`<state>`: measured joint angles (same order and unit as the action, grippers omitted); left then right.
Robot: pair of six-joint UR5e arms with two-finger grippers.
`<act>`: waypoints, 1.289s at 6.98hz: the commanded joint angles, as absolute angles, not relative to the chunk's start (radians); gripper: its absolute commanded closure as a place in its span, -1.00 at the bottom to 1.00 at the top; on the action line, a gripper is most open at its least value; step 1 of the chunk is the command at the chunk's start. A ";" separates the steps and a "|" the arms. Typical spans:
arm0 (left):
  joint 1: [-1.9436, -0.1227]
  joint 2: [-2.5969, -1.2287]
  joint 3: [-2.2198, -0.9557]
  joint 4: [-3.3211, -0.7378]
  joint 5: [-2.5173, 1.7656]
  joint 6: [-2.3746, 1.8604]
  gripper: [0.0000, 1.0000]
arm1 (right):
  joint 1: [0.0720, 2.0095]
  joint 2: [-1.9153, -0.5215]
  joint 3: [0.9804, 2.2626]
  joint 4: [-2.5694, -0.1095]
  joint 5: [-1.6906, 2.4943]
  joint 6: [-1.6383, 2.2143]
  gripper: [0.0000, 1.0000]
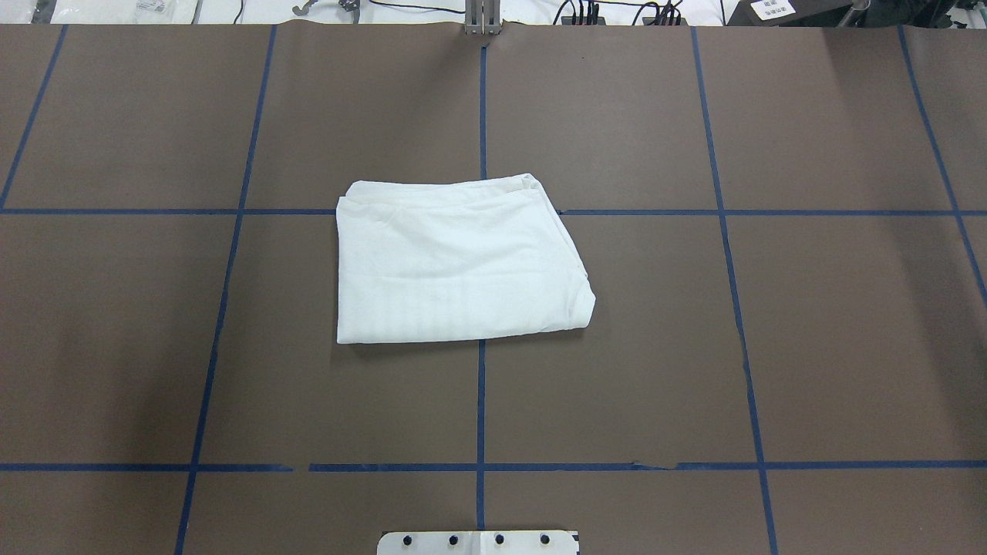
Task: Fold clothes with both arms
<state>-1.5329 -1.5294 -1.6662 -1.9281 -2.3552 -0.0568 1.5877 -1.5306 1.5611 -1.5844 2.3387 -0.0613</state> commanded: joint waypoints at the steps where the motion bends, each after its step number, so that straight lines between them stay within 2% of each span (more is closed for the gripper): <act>1: -1.534 -1.534 -1.660 -1.869 -2.358 -0.058 -1.00 | 1.585 -1.531 1.572 -1.591 2.350 -0.037 -1.00; 9: -1.563 -1.520 -1.700 -1.865 -2.358 -0.060 -1.00 | 1.578 -1.566 1.620 -1.525 2.378 -0.043 -1.00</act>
<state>-1.5628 -1.5223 -1.6976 -1.8651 -2.3569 -0.0585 1.5801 -1.5620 1.6187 -1.5399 2.3730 -0.0430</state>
